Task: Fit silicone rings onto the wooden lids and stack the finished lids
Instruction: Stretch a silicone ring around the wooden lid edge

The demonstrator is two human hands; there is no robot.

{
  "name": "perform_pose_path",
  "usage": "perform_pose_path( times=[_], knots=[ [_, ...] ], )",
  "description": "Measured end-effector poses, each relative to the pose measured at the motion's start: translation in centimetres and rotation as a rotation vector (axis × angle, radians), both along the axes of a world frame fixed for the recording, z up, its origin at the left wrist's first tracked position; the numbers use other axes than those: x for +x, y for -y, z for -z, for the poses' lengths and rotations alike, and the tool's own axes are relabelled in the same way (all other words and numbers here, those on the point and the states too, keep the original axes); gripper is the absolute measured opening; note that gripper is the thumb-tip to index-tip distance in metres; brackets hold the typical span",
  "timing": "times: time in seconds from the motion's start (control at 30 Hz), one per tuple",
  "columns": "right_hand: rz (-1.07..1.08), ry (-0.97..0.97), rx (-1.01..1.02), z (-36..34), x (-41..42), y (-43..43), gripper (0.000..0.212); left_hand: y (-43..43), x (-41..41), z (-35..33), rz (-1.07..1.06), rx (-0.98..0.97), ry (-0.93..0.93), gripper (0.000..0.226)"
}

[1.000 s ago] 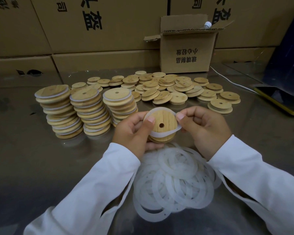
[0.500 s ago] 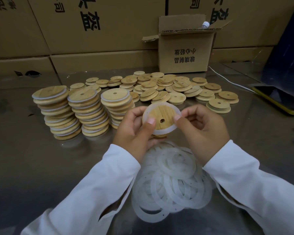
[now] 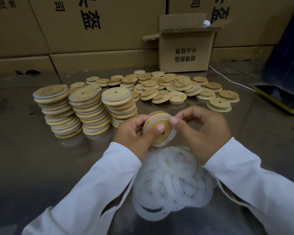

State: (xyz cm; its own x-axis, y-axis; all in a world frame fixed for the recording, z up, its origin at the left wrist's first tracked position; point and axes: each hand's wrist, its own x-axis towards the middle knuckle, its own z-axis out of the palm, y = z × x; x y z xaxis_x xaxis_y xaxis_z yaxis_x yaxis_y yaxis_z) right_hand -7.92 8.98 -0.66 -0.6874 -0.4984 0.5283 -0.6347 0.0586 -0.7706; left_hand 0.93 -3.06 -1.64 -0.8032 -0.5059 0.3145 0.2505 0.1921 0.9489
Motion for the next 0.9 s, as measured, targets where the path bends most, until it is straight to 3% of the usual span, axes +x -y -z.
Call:
perform_pose_path(
  times=[0.23,0.6,0.77,0.9],
  knots=[
    [-0.079,0.192,-0.066,-0.8,-0.3,0.2,0.011,0.4,0.3,-0.7,0.01,0.023,-0.031,0.012],
    [-0.131,0.157,-0.076,-1.3,-0.2,-0.1,0.012,0.8,0.3,-0.5,0.009,0.08,-0.027,0.015],
    [-0.138,0.144,-0.097,-1.4,-0.1,-0.1,0.012,0.6,0.2,-0.4,0.081,0.318,-0.04,0.011],
    [-0.071,0.129,-0.078,-0.7,0.1,-0.1,0.012,0.2,0.1,-0.3,0.026,0.271,0.023,0.006]
  ],
)
